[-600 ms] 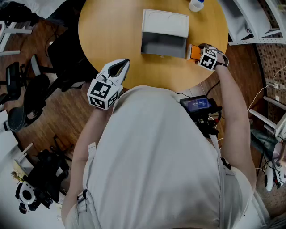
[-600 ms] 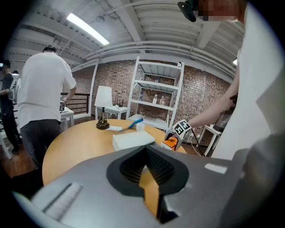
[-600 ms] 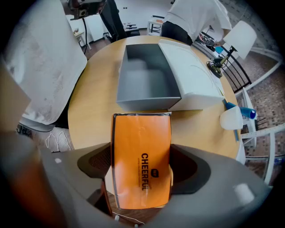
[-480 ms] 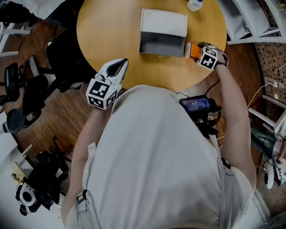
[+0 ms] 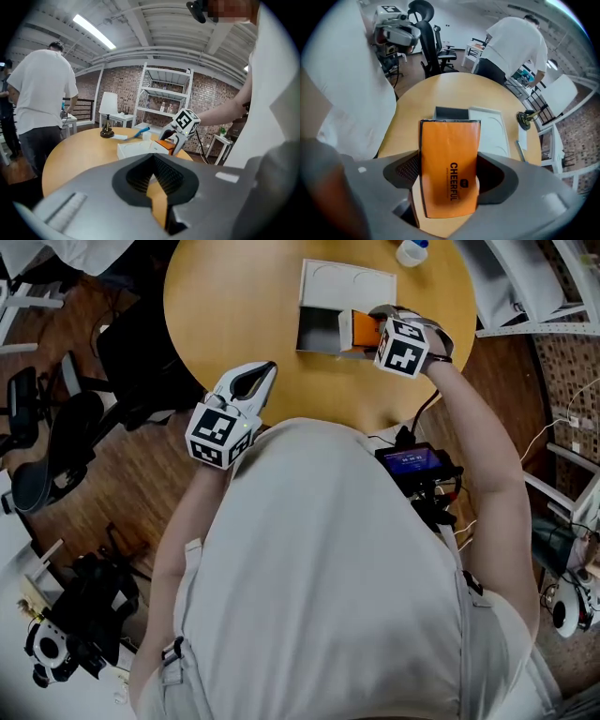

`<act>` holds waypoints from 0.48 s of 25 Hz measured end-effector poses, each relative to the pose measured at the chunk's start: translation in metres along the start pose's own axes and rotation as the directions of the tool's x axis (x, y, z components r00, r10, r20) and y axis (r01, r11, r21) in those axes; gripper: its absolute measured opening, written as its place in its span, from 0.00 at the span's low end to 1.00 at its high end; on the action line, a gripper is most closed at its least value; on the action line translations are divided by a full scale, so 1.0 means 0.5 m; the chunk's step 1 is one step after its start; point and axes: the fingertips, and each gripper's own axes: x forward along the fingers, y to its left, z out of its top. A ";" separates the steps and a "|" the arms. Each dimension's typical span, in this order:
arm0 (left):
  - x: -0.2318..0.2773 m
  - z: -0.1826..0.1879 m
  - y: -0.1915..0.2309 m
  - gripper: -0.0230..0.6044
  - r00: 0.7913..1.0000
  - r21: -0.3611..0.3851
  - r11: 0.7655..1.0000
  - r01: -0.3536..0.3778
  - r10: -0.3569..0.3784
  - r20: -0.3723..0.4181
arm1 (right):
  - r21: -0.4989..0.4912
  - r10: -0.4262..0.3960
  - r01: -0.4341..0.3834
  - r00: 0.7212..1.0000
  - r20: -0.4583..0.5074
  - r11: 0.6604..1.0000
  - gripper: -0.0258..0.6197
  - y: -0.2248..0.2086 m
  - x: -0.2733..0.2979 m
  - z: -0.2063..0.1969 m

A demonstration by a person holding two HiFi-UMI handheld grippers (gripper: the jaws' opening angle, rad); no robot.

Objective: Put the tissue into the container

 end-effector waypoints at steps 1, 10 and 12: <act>-0.010 -0.004 0.009 0.04 1.000 -0.006 1.000 -0.014 0.015 0.002 | 0.021 0.020 -0.020 1.000 0.009 1.000 0.60 0.001 0.028 0.029; -0.128 -0.064 0.057 0.04 0.991 -0.077 0.988 -0.134 0.134 -0.002 | 0.094 -0.002 0.014 0.993 -0.121 0.995 0.63 -0.011 0.198 0.068; -0.134 -0.074 0.069 0.04 0.990 -0.088 0.986 -0.140 0.140 -0.002 | 0.113 0.013 -0.004 0.997 -0.080 0.994 0.64 -0.008 0.186 0.082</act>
